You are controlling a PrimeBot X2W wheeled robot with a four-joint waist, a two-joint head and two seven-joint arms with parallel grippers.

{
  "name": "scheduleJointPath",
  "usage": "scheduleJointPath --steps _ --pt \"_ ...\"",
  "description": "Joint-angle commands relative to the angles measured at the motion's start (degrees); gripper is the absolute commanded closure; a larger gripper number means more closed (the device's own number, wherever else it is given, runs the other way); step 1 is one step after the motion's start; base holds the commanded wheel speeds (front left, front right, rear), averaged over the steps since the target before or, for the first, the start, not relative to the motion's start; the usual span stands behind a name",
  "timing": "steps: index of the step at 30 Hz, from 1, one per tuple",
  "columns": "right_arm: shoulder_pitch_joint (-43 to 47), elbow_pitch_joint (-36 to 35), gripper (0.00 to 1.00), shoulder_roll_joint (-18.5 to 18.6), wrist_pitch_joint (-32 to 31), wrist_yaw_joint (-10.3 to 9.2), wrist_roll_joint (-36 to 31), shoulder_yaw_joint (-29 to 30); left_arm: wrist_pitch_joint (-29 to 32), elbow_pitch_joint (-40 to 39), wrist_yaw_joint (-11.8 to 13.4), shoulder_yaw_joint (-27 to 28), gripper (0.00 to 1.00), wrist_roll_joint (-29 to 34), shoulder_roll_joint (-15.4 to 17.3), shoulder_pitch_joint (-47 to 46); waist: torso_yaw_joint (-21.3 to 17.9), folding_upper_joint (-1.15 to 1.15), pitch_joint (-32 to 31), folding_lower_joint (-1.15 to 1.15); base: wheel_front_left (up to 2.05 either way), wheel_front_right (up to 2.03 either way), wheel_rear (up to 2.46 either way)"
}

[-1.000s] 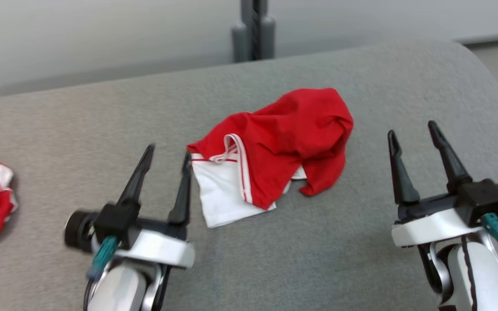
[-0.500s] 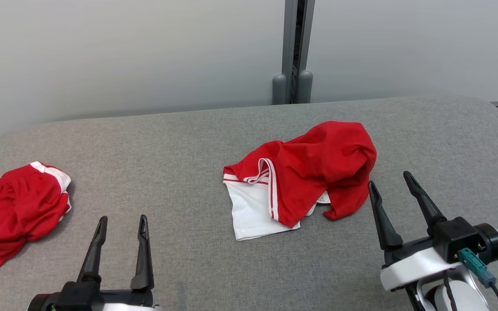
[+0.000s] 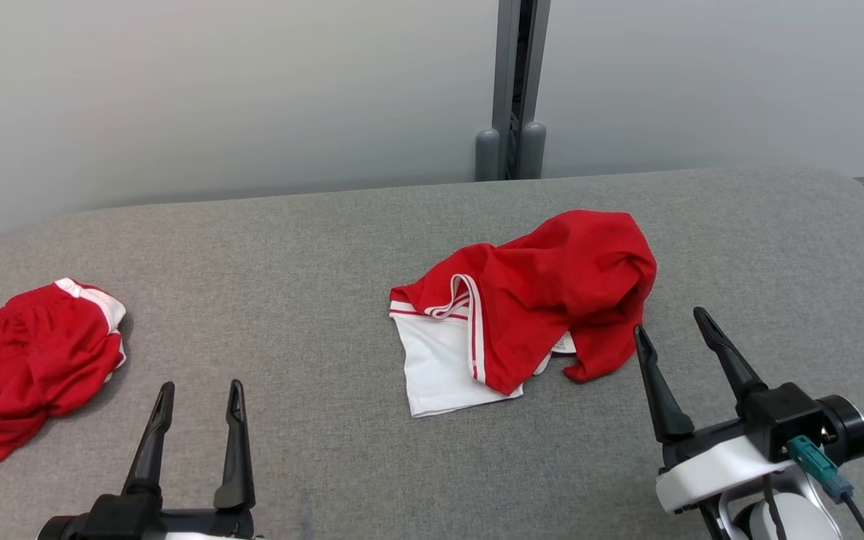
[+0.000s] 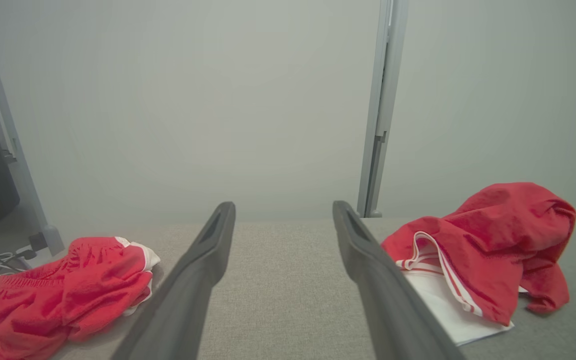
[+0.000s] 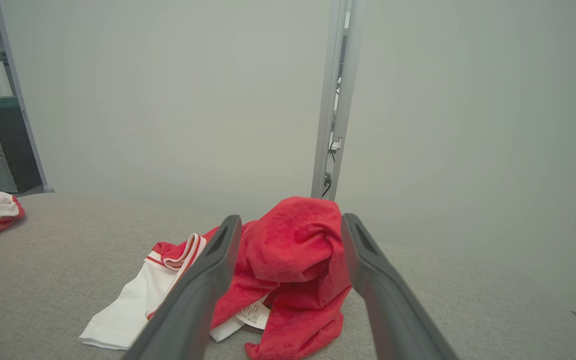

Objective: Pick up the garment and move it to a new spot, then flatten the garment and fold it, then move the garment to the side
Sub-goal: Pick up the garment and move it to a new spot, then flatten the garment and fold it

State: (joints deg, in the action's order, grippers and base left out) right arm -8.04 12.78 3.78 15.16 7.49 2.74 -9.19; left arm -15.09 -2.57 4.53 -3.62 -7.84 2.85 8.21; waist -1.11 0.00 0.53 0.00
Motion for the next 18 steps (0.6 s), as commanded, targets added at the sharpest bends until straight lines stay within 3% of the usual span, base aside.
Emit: scheduleJointPath --steps 1,18 --pt "-0.55 -0.08 0.0 0.16 0.07 0.01 0.02 0.19 -0.04 0.32 -0.2 -0.05 0.0 -0.39 0.11 -0.5 -0.04 0.0 0.04 0.0 0.0 0.0 0.0" --pt "-0.61 -0.22 0.0 0.18 0.07 0.01 0.2 0.46 -0.04 1.22 0.29 -1.2 0.0 -1.76 0.12 -1.69 0.21 0.0 0.54 0.0 0.0 0.0 0.0"
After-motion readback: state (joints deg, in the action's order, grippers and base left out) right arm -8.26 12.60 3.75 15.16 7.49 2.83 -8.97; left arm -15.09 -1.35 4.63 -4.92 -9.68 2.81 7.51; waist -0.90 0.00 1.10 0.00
